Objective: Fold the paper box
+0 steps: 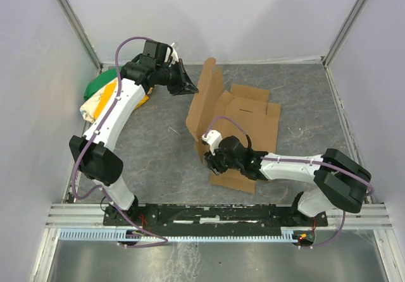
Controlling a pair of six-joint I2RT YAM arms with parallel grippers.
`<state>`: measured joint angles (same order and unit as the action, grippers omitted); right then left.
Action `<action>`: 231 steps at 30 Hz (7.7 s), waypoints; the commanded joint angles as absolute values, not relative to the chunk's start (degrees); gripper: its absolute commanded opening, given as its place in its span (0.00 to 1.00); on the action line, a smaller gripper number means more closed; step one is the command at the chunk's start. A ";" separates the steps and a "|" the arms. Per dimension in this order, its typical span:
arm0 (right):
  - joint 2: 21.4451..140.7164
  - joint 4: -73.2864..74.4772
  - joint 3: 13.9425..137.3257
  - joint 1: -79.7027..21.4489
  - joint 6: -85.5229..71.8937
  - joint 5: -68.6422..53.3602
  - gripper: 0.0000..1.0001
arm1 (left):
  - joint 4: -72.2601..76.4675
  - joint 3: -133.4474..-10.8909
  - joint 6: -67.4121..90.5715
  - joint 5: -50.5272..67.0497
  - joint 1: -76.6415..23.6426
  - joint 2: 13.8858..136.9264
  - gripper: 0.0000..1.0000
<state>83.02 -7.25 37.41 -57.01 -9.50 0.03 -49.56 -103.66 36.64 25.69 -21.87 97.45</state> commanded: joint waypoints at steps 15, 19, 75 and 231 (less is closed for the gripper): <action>83.09 -13.76 37.68 -55.71 -13.44 14.36 0.30 | -48.72 -102.20 37.32 28.64 -21.75 94.29 0.03; 81.61 -13.03 37.70 -54.35 -12.71 15.64 0.27 | -48.74 -101.64 37.10 28.68 -21.76 93.89 0.03; 122.45 38.98 112.20 -23.28 -12.20 -20.94 0.56 | -53.70 -101.33 30.23 25.30 -21.75 95.29 0.03; 129.16 31.24 113.15 -5.33 9.50 -6.62 0.81 | -56.66 -102.99 22.32 20.65 -21.88 96.19 0.03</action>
<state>128.68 31.90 110.74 -9.28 11.84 4.05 -57.08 -102.45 24.75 19.92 -21.85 98.89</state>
